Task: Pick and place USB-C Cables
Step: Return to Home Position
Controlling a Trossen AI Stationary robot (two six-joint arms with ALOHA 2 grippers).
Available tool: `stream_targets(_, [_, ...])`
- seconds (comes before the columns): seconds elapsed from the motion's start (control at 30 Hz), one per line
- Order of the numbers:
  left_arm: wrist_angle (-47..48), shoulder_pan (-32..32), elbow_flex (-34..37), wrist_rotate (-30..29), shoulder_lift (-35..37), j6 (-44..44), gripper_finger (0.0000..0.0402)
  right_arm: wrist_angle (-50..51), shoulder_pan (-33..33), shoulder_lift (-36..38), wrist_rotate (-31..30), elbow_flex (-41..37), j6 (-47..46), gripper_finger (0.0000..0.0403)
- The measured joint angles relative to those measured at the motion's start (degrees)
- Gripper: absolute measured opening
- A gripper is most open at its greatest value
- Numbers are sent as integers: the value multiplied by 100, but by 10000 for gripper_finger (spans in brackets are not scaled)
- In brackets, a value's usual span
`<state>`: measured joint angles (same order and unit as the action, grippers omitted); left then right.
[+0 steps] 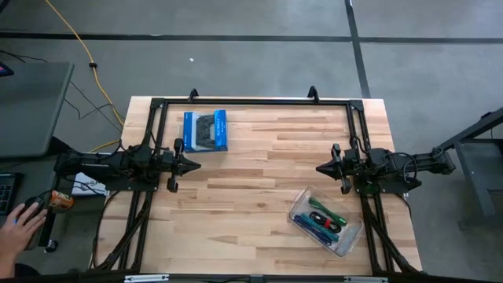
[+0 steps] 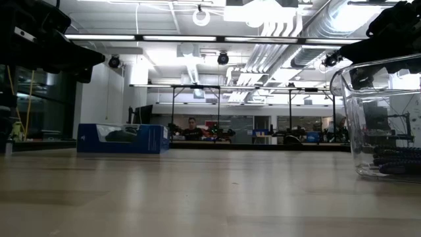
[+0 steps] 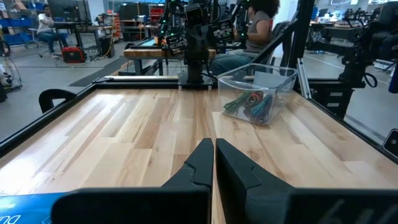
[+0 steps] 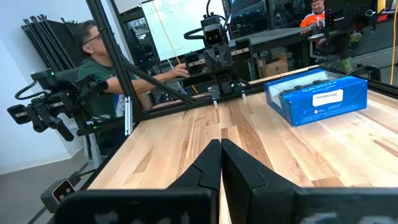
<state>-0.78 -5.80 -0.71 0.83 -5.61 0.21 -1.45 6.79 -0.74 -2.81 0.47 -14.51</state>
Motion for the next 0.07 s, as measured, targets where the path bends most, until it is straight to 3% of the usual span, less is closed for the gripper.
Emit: stream_targets(0.07, [1,1,0,-1,0,0,0,0,2,1,0,0,-2,4])
